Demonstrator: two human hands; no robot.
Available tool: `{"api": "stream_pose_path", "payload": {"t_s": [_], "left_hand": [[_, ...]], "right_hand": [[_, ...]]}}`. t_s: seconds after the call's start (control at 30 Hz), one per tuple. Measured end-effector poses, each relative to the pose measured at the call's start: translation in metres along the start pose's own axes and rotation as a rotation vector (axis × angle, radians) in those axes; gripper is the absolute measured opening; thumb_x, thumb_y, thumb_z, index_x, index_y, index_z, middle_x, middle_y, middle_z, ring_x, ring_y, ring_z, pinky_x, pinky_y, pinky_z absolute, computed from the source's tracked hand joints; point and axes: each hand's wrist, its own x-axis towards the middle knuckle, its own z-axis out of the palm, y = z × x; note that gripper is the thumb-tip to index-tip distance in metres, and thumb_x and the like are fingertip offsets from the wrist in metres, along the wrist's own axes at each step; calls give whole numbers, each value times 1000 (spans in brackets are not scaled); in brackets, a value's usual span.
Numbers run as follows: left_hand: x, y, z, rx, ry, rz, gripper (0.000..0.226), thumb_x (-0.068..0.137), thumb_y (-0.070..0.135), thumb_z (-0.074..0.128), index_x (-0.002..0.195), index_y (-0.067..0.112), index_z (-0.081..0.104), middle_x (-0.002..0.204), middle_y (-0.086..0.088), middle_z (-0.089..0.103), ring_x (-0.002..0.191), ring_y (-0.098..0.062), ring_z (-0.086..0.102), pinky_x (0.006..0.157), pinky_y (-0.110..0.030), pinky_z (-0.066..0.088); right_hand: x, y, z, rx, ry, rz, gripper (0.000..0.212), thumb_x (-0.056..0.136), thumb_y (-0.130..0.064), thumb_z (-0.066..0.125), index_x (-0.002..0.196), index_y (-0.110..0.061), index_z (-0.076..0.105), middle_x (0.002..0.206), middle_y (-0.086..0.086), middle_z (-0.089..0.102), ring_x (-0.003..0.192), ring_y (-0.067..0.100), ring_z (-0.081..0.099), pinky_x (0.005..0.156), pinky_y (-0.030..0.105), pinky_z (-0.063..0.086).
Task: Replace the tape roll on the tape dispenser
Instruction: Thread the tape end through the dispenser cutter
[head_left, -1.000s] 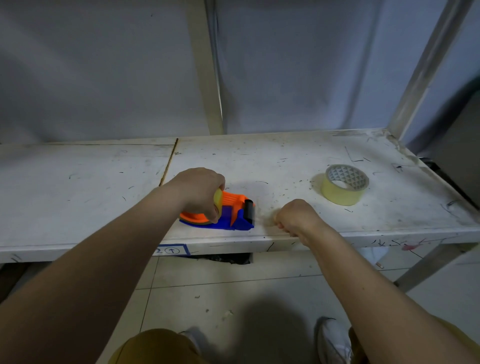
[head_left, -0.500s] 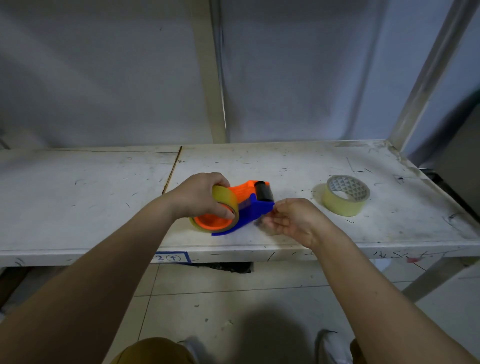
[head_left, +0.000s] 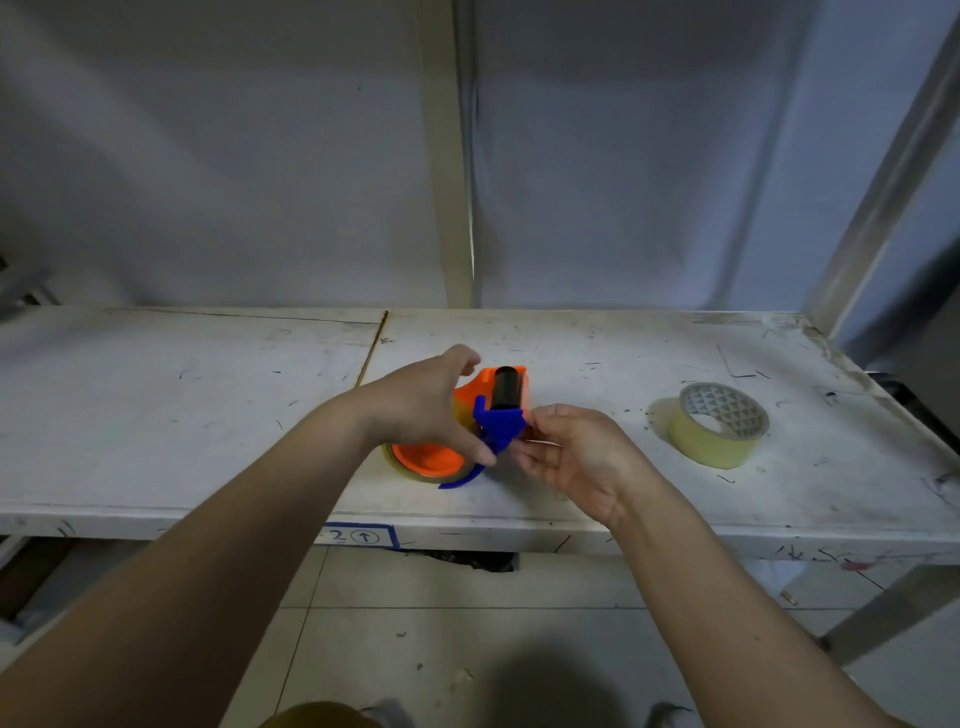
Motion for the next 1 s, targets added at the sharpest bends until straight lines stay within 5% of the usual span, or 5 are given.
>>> {"api": "stream_pose_path", "payload": {"t_s": [0.23, 0.5, 0.73, 1.0], "left_hand": [[-5, 3, -4, -66, 100, 108, 70, 58, 38, 88, 117, 32, 51, 111, 7, 58, 101, -16, 55, 76, -24, 44], [-1, -9, -8, -145, 102, 131, 57, 51, 43, 89, 94, 41, 52, 95, 12, 61, 93, -17, 59, 80, -34, 51], [-1, -11, -7, -152, 140, 123, 66, 54, 40, 89, 109, 35, 52, 102, 9, 59, 91, -12, 57, 74, -28, 49], [1, -12, -3, -176, 120, 145, 61, 55, 37, 89, 105, 35, 54, 99, 8, 60, 92, -14, 58, 77, -31, 50]], "right_hand": [[-9, -7, 21, -76, -59, -78, 28, 96, -4, 43, 72, -9, 57, 74, 9, 64, 72, 22, 62, 70, 32, 52], [-11, -9, 33, -125, -24, -242, 25, 97, -24, 49, 81, -7, 57, 72, 1, 63, 73, 14, 60, 70, 28, 54], [-14, -10, 38, -111, 115, -338, 20, 96, -8, 41, 78, -7, 50, 90, 9, 70, 90, 20, 66, 83, 30, 55], [-23, -20, 37, -195, 115, -380, 21, 94, -5, 37, 77, -10, 49, 98, 12, 72, 97, 22, 68, 89, 36, 53]]}}
